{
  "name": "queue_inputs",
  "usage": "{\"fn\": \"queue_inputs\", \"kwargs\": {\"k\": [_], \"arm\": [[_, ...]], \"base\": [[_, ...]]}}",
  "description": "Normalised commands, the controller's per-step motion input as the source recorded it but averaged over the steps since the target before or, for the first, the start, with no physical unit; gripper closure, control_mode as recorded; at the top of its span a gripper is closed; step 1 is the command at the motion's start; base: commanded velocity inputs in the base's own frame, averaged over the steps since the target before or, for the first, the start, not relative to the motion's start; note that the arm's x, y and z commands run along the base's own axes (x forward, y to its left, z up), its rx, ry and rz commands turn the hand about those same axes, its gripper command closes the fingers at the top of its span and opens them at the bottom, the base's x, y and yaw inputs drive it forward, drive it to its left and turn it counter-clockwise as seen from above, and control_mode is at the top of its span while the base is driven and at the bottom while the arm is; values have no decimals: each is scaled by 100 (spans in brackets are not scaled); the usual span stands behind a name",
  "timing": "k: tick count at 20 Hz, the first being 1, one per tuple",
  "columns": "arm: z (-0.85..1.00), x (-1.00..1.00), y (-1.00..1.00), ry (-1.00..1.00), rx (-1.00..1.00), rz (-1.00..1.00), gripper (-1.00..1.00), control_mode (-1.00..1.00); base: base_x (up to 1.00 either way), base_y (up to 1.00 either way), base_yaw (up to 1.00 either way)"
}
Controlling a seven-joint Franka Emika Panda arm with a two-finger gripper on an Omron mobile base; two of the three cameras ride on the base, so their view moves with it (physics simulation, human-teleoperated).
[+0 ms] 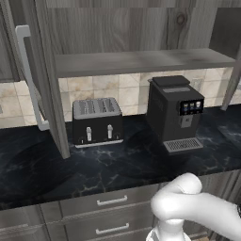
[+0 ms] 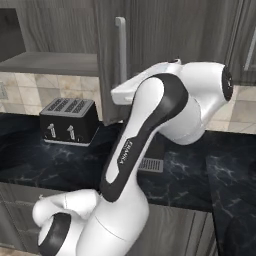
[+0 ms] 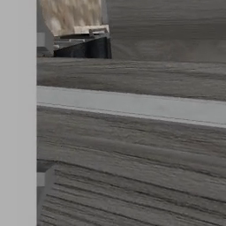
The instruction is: Open the cabinet. Pick the soap dispenser and place it next to the sink. Then close the cabinet.
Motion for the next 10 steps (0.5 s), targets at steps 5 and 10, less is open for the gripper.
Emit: {"fn": "queue_inputs", "kwargs": {"k": [5,10], "arm": [[0,58,13,13,1,-30,-100,-100],[0,50,14,10,4,-30,-100,-100]], "base": [[0,0,0],[0,0,0]]}}
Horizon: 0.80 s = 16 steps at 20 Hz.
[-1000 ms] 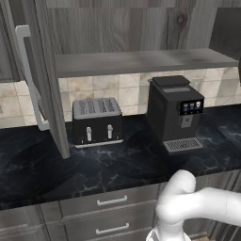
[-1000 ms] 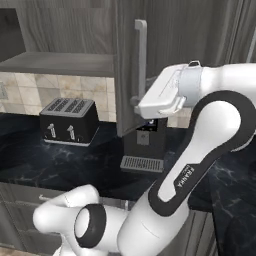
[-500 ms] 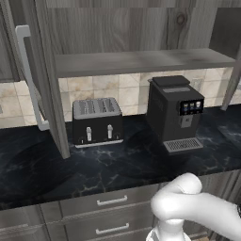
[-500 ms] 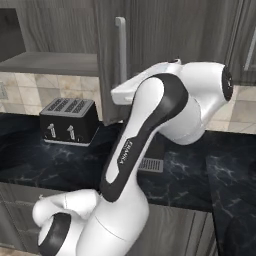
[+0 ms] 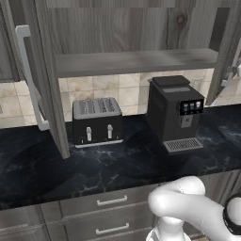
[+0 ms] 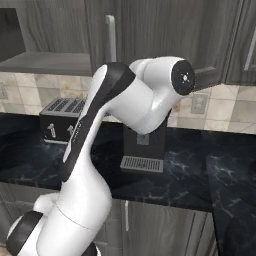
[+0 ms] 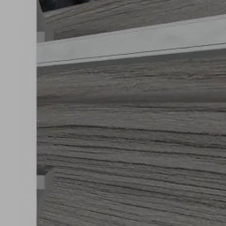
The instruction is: Open the cabinet. Pick the soap dispenser and place it next to the sink. Then close the cabinet.
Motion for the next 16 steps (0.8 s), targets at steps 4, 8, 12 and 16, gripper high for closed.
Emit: {"fn": "queue_inputs", "kwargs": {"k": [4,8,12,16], "arm": [[0,51,18,4,6,-27,-100,-100],[0,63,18,0,7,-23,-100,-100],[0,76,19,0,10,-14,-100,-100],[0,62,4,0,12,-6,-100,-100]], "base": [[0,0,0],[0,0,0],[0,0,0],[0,0,0]]}}
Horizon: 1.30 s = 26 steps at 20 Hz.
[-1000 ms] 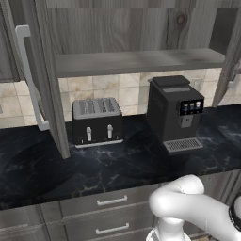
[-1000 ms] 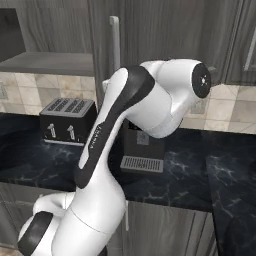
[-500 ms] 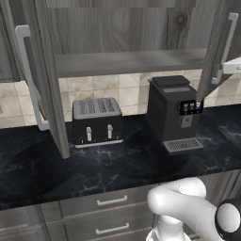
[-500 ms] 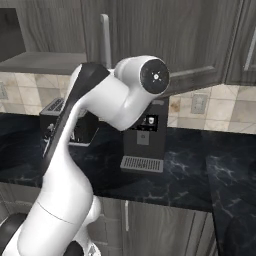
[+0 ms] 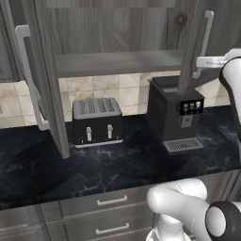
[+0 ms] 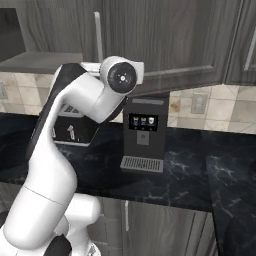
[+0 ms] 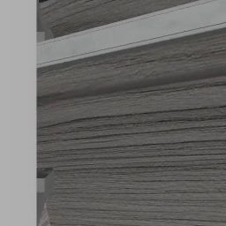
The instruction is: Open the cabinet. Pick the soap dispenser and place it next to the sink. Then close the cabinet.
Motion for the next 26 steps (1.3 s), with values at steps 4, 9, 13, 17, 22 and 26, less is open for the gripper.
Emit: {"fn": "queue_inputs", "kwargs": {"k": [4,9,13,17,22,26], "arm": [[0,59,0,0,13,-1,-100,-100],[0,55,0,0,15,0,-100,-100],[0,56,0,0,13,0,-100,-100],[0,52,0,0,8,0,-100,-100],[0,54,0,6,6,0,-100,-100],[0,52,0,7,0,0,-100,-100]], "base": [[0,0,0],[0,0,0],[0,0,0],[0,0,0],[0,0,0],[0,0,0]]}}
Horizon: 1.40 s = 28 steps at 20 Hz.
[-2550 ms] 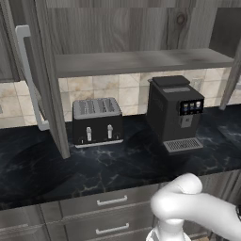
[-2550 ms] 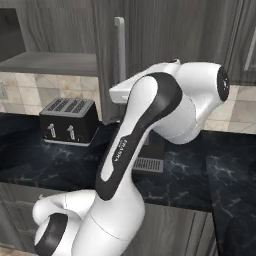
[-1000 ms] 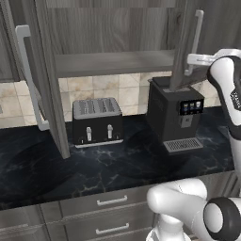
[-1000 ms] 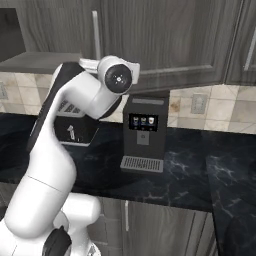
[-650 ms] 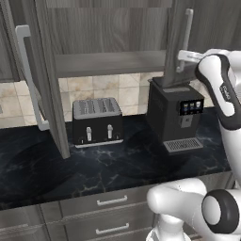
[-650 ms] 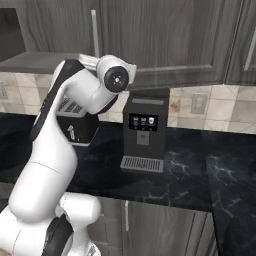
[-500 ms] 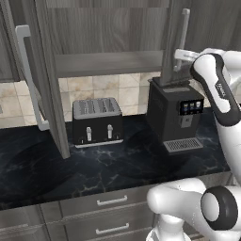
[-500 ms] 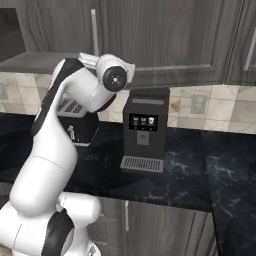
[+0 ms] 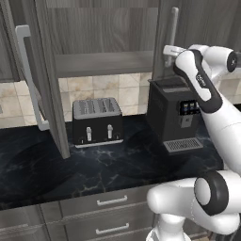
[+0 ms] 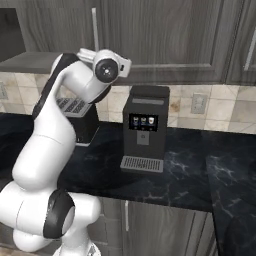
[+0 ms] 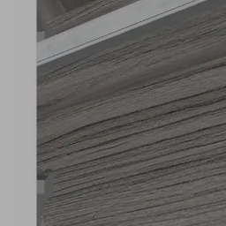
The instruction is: Open the cabinet. Pick the soap dispenser and place it next to the sink. Then close the cabinet.
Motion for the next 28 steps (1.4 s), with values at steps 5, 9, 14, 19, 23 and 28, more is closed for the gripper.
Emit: {"fn": "queue_inputs", "kwargs": {"k": [5,9,14,19,23,28], "arm": [[0,40,0,10,0,0,-100,-100],[0,56,0,11,0,0,-100,-100],[0,60,0,9,0,0,-100,-100],[0,62,0,3,0,0,-100,-100],[0,51,0,6,0,0,-100,-100],[0,41,0,9,0,0,-100,-100]], "base": [[0,0,0],[0,0,0],[0,0,0],[0,0,0],[0,0,0],[0,0,0]]}}
